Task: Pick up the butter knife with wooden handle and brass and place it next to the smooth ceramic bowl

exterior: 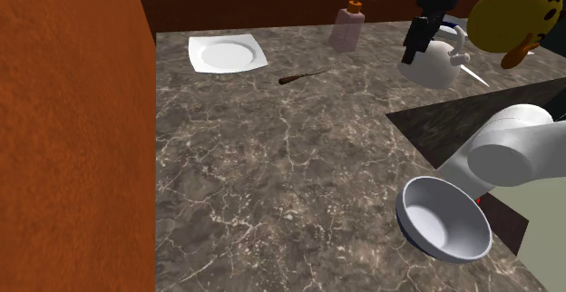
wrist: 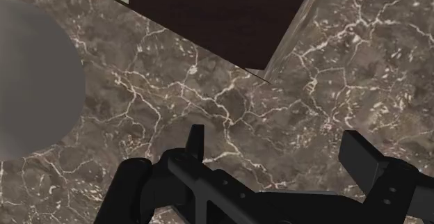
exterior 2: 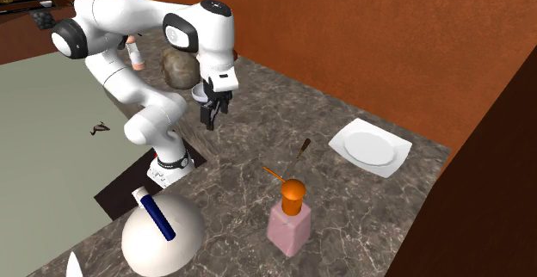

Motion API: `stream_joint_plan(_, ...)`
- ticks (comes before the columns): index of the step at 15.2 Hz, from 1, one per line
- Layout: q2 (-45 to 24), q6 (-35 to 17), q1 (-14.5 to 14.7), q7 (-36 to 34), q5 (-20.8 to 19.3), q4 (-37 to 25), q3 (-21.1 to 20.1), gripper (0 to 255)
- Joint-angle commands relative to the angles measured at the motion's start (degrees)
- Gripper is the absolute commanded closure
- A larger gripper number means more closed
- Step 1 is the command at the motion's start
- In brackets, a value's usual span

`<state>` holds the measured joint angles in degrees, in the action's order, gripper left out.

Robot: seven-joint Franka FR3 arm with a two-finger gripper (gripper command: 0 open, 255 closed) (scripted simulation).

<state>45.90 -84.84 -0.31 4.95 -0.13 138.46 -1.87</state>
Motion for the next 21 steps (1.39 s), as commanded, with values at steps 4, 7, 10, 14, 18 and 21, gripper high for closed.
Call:
stream_joint_plan(4, -5.2, -5.6, 2.2, 9.1, -1.6, -0.6, 3.2, 0)
stream_joint_plan(7, -10.9, -10.8, 4.6, 18.0, -2.3, -2.0, 6.0, 0)
stream_joint_plan(10, -17.0, -15.4, 7.1, 26.9, -2.1, -4.3, 8.4, 0)
stream_joint_plan(14, -25.2, -20.4, 10.4, 38.8, -0.6, -8.3, 10.8, 0)
stream_joint_plan(18, -33.2, -24.0, 13.4, 50.6, 2.0, -13.2, 12.1, 0)
stream_joint_plan(21, -38.8, -25.8, 15.3, 59.3, 4.4, -17.2, 12.2, 0)
